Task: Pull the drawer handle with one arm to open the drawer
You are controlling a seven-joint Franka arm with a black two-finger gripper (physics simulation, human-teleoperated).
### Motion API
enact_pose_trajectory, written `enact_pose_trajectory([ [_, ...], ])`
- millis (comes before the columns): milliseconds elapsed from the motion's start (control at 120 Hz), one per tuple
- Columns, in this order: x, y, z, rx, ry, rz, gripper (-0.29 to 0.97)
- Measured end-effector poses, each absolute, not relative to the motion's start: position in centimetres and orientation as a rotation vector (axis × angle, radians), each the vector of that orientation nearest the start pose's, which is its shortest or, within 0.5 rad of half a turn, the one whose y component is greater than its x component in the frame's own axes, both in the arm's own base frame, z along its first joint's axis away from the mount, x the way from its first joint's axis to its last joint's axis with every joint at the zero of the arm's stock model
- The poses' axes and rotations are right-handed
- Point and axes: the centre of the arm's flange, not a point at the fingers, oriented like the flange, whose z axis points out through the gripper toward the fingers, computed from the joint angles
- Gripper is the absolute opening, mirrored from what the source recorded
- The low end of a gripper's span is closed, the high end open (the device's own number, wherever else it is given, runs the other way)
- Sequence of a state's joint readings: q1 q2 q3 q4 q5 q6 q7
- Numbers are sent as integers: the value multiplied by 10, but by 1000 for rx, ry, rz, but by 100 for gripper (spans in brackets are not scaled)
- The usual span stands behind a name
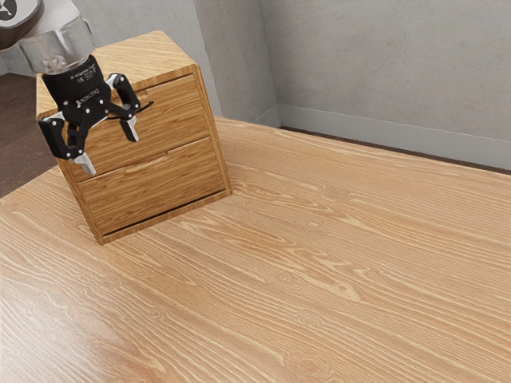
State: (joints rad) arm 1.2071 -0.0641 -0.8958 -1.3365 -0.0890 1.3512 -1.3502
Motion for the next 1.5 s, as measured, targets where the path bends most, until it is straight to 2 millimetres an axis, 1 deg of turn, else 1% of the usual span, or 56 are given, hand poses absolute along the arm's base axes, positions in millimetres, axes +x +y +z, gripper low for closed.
enact_pose_trajectory([
  [150, 495, 127, 733, 2089, 2268, 43, 66],
  [183, 495, 127, 735, 2084, 2268, 50, 66],
  [217, 490, 125, 751, 2067, 2270, 100, 66],
  [233, 485, 123, 761, 2055, 2276, 136, 66],
  [258, 476, 117, 783, 2032, 2287, 214, 66],
  [292, 465, 101, 807, 2013, 2301, 314, 66],
  [317, 460, 85, 818, 2006, 2307, 369, 66],
  [342, 458, 72, 825, 1993, 2314, 398, 66],
  [375, 458, 61, 828, 1963, 2333, 416, 66],
  [400, 458, 56, 829, 1935, 2349, 422, 66],
  [425, 460, 54, 829, 1899, 2367, 427, 66],
  [450, 463, 58, 828, 1855, 2386, 422, 66],
  [483, 468, 71, 824, 1788, 2415, 405, 66],
  [567, 476, 116, 810, 1581, 2551, 410, 66],
  [625, 471, 147, 807, 1370, 2660, 431, 66],
  [642, 470, 149, 807, 1300, 2701, 461, 66],
  [658, 471, 147, 807, 1233, 2740, 498, 66],
  [692, 477, 143, 803, 1086, 2817, 576, 65],
  [717, 486, 144, 795, 988, 2857, 607, 65],
  [767, 506, 154, 774, 834, 2902, 613, 65],
  [817, 523, 162, 756, 727, 2914, 598, 64],
  [842, 531, 163, 748, 688, 2913, 587, 64],
  [892, 543, 160, 738, 632, 2896, 548, 64],
  [983, 559, 149, 726, 566, 2873, 485, 63],
  [1083, 572, 155, 710, 482, 2880, 468, 60],
  [1200, 575, 171, 709, 420, 2852, 508, 57],
  [1317, 582, 178, 703, 432, 2839, 546, 56],
  [1433, 582, 205, 699, 429, 2821, 607, 54],
  [1500, 582, 216, 698, 437, 2807, 640, 53],
])
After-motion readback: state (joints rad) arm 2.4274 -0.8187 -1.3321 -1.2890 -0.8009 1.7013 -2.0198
